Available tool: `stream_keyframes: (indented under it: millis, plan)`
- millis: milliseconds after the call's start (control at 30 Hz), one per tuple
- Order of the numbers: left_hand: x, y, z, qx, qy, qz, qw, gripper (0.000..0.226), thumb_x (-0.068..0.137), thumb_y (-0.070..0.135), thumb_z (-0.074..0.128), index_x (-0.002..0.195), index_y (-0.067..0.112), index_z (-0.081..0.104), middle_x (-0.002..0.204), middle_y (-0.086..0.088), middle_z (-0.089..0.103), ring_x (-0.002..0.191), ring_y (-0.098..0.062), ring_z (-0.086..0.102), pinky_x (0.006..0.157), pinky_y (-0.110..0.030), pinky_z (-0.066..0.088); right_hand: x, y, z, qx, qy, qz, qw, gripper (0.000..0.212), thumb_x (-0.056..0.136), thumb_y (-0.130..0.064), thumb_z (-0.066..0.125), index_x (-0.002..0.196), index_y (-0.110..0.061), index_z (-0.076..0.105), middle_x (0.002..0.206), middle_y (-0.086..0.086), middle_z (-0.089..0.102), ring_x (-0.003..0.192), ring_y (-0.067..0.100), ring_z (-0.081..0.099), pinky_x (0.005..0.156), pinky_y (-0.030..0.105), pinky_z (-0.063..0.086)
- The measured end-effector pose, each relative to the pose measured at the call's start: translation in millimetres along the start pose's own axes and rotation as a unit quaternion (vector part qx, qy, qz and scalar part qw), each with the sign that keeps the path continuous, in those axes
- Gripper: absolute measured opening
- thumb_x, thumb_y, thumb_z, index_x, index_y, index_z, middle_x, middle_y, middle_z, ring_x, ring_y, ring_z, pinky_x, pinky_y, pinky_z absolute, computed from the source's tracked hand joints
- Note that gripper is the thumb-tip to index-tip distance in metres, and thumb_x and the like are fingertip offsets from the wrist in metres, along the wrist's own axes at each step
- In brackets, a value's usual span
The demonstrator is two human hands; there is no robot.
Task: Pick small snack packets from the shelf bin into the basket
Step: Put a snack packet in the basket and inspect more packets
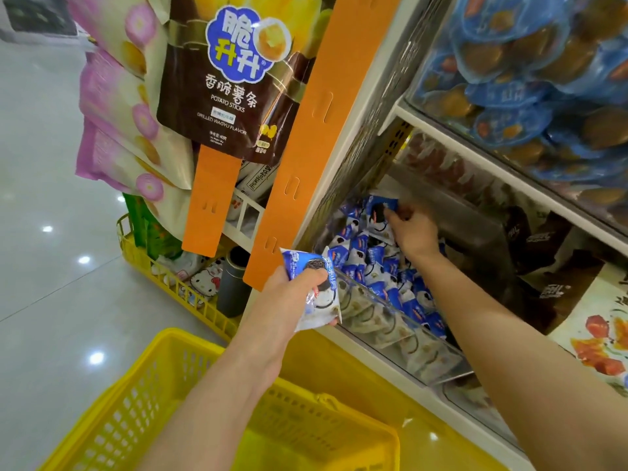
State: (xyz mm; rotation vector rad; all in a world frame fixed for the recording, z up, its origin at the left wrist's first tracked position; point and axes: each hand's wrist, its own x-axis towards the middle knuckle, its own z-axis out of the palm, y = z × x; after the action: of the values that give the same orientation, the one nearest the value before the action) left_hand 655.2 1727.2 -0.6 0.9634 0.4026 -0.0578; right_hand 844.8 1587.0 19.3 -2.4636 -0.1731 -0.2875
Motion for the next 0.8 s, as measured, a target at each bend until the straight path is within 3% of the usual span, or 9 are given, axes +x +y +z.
stream_keyframes:
  millis: [67,200,300,433,533,600,700,800]
  plan:
    - [2,0,-1,0.003,0.002,0.0,1.0,0.013,0.087,0.009,0.058,0.1,0.011,0.057,0.086,-0.009,0.067,0.075,-0.02,0.067,0.077,-0.039,0.055,6,5,2,-0.055,-0.03,-0.011,0.998,0.029,0.091,-0.03,0.057,0.101,-0.003,0.062,0.082,0.008,0.058,0.076,0.019,0.051,0.067,0.027,0.035]
    - [3,2,-1,-0.017,0.003,-0.006,1.0,0.012,0.087,0.01,0.058,0.099,0.012,0.059,0.088,-0.011,0.067,0.068,-0.019,0.068,0.059,-0.031,0.058,16,7,-1,-0.138,-0.114,0.004,0.984,0.027,0.089,-0.035,0.059,0.089,-0.008,0.06,0.07,0.008,0.06,0.061,0.018,0.054,0.058,0.025,0.038]
    - [6,2,0,-0.013,0.008,-0.006,1.0,0.019,0.087,0.009,0.058,0.106,0.009,0.057,0.095,-0.015,0.065,0.08,-0.025,0.066,0.068,-0.038,0.058,24,0,-3,-0.172,-0.177,0.015,0.969,0.027,0.089,-0.035,0.059,0.072,-0.015,0.053,0.062,0.005,0.06,0.052,0.014,0.055,0.049,0.023,0.038]
    - [7,1,-1,0.004,0.011,0.004,1.0,0.017,0.088,0.014,0.057,0.105,0.013,0.055,0.092,-0.011,0.064,0.08,-0.024,0.065,0.066,-0.035,0.057,30,-6,-8,-0.17,-0.228,0.003,0.959,0.021,0.087,-0.028,0.063,0.073,-0.017,0.052,0.07,0.006,0.061,0.064,0.019,0.06,0.069,0.035,0.052]
    - [8,0,-3,0.005,0.014,0.008,1.0,0.019,0.089,0.015,0.057,0.107,0.014,0.056,0.092,-0.009,0.065,0.079,-0.023,0.066,0.066,-0.036,0.057,31,-4,-11,-0.181,-0.25,0.008,0.951,0.02,0.087,-0.027,0.062,0.075,-0.015,0.052,0.071,0.006,0.062,0.063,0.017,0.062,0.074,0.035,0.053]
    - [8,0,-2,0.013,0.015,0.009,1.0,0.022,0.089,0.015,0.057,0.111,0.014,0.056,0.095,-0.011,0.065,0.082,-0.024,0.066,0.071,-0.038,0.057,31,-4,-9,-0.202,-0.253,0.013,0.946,0.019,0.089,-0.028,0.06,0.078,-0.012,0.055,0.072,0.008,0.062,0.066,0.019,0.06,0.073,0.035,0.051]
    - [9,-2,-2,0.018,0.019,0.004,1.0,0.028,0.088,0.017,0.057,0.115,0.014,0.054,0.097,-0.012,0.065,0.082,-0.023,0.066,0.069,-0.036,0.057,32,-6,-1,-0.221,-0.194,-0.013,0.956,0.022,0.09,-0.027,0.058,0.078,-0.009,0.055,0.065,0.007,0.053,0.062,0.02,0.051,0.059,0.029,0.04]
    - [10,-2,-2,0.027,0.025,0.003,0.999,0.03,0.088,0.017,0.058,0.117,0.013,0.054,0.096,-0.01,0.064,0.082,-0.022,0.065,0.069,-0.036,0.057,34,-5,11,-0.194,-0.143,-0.024,0.97,0.027,0.09,-0.028,0.059,0.07,-0.012,0.049,0.065,0.003,0.046,0.064,0.018,0.047,0.062,0.028,0.033]
